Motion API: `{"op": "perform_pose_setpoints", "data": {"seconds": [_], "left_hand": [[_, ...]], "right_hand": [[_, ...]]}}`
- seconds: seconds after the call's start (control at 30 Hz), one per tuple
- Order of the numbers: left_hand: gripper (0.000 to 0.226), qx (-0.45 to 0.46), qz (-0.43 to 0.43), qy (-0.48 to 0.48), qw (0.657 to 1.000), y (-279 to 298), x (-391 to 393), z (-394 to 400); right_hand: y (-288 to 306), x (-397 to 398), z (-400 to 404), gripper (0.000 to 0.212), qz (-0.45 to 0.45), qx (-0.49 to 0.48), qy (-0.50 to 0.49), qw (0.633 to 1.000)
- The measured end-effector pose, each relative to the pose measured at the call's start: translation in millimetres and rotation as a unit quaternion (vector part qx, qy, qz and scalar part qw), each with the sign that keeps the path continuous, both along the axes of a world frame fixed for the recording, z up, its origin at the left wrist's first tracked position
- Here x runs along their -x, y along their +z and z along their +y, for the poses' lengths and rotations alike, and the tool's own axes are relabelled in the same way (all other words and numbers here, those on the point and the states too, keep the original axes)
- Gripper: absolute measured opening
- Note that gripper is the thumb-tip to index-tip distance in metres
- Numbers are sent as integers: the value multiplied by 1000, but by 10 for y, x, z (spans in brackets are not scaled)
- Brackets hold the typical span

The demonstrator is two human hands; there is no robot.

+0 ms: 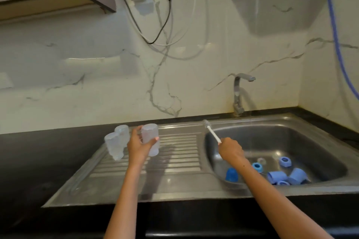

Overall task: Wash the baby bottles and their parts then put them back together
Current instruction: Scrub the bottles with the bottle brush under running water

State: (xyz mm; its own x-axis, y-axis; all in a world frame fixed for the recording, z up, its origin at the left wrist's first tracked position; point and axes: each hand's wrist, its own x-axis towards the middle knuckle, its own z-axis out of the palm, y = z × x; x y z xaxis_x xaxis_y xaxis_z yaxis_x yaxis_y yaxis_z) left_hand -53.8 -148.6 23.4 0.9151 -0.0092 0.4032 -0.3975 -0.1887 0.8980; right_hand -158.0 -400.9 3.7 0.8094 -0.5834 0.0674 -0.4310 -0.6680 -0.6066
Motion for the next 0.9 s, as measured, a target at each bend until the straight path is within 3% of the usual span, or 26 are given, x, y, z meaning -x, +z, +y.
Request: {"op": "perform_pose_setpoints", "data": {"seconds": [0.33,0.9], "left_hand": [[62,21,13,107,994,-280,-88,1392],[69,-32,5,152,988,-468,-281,1517]], "right_hand": [[-164,-317,584,28,-19,-27,0,999],[-305,-394,352,21,-34,-52,2,998]]}}
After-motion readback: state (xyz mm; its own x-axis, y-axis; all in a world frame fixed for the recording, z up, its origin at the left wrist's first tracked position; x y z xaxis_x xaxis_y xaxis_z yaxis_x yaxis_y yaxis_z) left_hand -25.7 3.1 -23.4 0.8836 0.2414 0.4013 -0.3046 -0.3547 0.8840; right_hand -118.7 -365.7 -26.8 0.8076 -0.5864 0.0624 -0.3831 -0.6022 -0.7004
